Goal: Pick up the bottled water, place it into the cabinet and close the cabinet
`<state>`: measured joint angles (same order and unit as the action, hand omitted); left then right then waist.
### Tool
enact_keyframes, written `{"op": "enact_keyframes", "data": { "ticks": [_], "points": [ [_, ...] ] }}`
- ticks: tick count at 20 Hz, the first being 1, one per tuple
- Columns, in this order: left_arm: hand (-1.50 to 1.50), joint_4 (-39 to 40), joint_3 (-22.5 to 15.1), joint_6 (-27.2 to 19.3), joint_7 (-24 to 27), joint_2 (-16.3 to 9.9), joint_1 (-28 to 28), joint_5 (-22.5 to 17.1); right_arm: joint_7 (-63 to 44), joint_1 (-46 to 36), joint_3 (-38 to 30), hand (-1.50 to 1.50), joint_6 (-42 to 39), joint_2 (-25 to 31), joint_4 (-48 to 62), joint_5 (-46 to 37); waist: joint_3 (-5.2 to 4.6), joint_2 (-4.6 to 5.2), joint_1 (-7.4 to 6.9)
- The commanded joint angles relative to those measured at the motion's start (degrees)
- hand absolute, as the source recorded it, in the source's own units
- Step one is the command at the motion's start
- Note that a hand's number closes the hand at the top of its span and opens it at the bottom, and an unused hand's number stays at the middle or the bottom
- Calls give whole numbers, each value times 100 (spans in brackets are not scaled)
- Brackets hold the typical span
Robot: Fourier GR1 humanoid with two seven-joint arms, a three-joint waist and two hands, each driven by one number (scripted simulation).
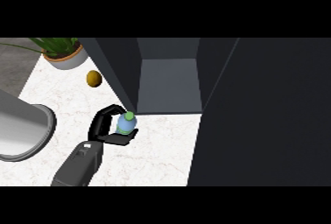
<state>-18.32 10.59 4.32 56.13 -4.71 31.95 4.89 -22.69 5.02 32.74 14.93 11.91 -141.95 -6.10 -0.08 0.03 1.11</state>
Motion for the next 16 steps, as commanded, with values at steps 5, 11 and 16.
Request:
{"op": "enact_keyframes", "data": {
  "ticks": [5, 11, 16],
  "points": [
    [150, -1176, -144, -440, 217, 428, -757, -105, -217, 252, 254, -150, 164, 103, -612, -609, 11, -54, -139],
    [150, -1958, -1360, -499, -436, 467, -1065, -1380, -28, 273, 495, -150, 298, 82, -395, -692, 6, -60, -59],
    [150, -3439, -2036, -711, -1786, 470, -1173, -1890, -139, 123, 63, -150, 281, 217, -480, -331, 10, -56, -128]
  ]
}}
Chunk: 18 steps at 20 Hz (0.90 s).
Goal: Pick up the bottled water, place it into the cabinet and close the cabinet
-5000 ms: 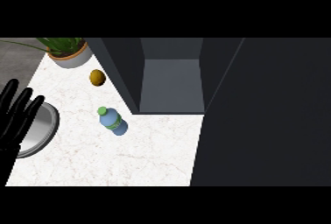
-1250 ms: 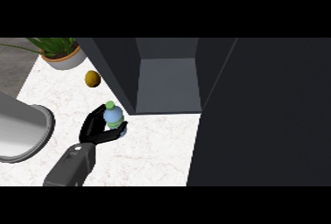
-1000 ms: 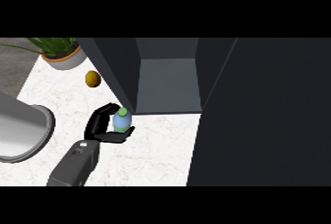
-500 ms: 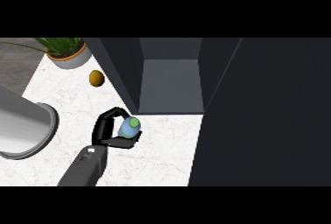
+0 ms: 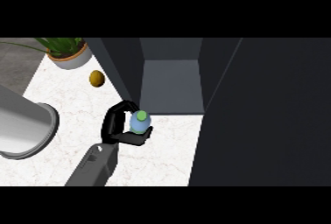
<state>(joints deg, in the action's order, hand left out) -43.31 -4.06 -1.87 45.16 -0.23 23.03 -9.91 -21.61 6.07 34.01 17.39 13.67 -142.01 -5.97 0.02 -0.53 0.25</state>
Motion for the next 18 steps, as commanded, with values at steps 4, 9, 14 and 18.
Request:
{"op": "enact_keyframes", "data": {
  "ticks": [4, 9, 14, 18],
  "points": [
    [150, -1141, -1168, -1054, -860, 22, 62, -944, 124, 283, -166, -150, -96, 301, -561, -147, 0, 30, 57],
    [150, -2090, -1357, -1590, -2022, 23, 327, -1024, 122, 146, 282, -150, 187, 14, -226, -551, -2, 30, 8],
    [150, -1558, -1813, -2154, -1835, 23, 695, -1100, -153, 324, 26, -150, 31, 327, -747, -321, -4, 46, 53],
    [150, -1155, -1811, -2745, -2307, 23, 1589, -1314, 455, 578, 131, -150, 13, 375, -471, -219, -2, 55, 109]
  ]
}}
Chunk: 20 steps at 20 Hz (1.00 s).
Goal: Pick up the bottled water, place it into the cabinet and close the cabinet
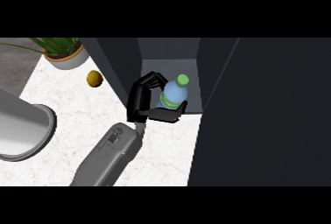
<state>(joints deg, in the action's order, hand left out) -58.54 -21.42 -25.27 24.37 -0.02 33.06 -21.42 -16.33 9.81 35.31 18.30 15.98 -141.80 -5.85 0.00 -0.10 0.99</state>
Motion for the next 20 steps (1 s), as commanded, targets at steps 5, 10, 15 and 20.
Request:
{"op": "enact_keyframes", "data": {
  "ticks": [5, 10, 15, 20],
  "points": [
    [150, 1032, -107, -794, -370, 2, 1162, -637, -29, 431, 293, -150, 5, 175, -645, -267, -4, 30, 160],
    [150, 1325, -196, -831, -19, 2, 1143, -1058, -401, 303, -132, -150, -126, 416, -1050, 5, -5, 30, 128],
    [150, 2505, 263, -736, 359, 2, 1658, -1056, 60, 472, -269, -150, -134, 403, -742, 196, -3, 49, 118],
    [150, 3330, 535, -826, 665, 2, 2103, -1027, 224, 829, -240, -150, -210, 526, -974, 355, -3, 58, 192]
  ]
}}
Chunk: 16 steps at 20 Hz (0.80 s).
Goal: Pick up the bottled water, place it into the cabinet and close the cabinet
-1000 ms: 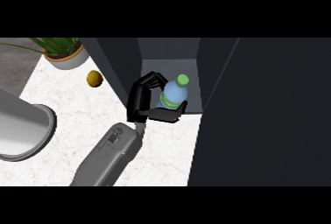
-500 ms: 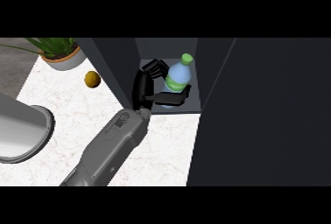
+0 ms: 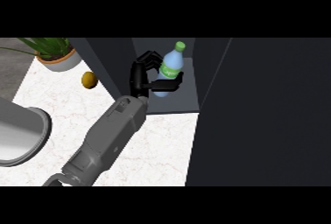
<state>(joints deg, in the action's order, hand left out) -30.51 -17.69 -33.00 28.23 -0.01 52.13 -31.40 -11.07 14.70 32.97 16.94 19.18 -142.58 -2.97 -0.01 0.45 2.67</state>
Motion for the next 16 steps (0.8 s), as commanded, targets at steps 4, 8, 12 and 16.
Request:
{"op": "enact_keyframes", "data": {
  "ticks": [4, 8, 12, 16],
  "points": [
    [150, 1301, 265, -279, 484, 0, 649, 69, -79, 53, -81, -150, -85, 70, -364, 89, -2, 51, 87],
    [150, 1311, 194, -448, 617, 0, 735, -127, 456, 598, -67, -150, -286, 299, -513, 232, 5, 25, 179],
    [150, 1839, 124, -582, 963, 1, 837, 129, 284, 155, -439, -150, -409, 254, -242, 514, 0, 84, 151],
    [-150, 2216, 310, -278, 937, -21, 1085, 176, 330, 270, -328, -150, -365, 175, -333, 434, -3, 95, 165]
  ]
}}
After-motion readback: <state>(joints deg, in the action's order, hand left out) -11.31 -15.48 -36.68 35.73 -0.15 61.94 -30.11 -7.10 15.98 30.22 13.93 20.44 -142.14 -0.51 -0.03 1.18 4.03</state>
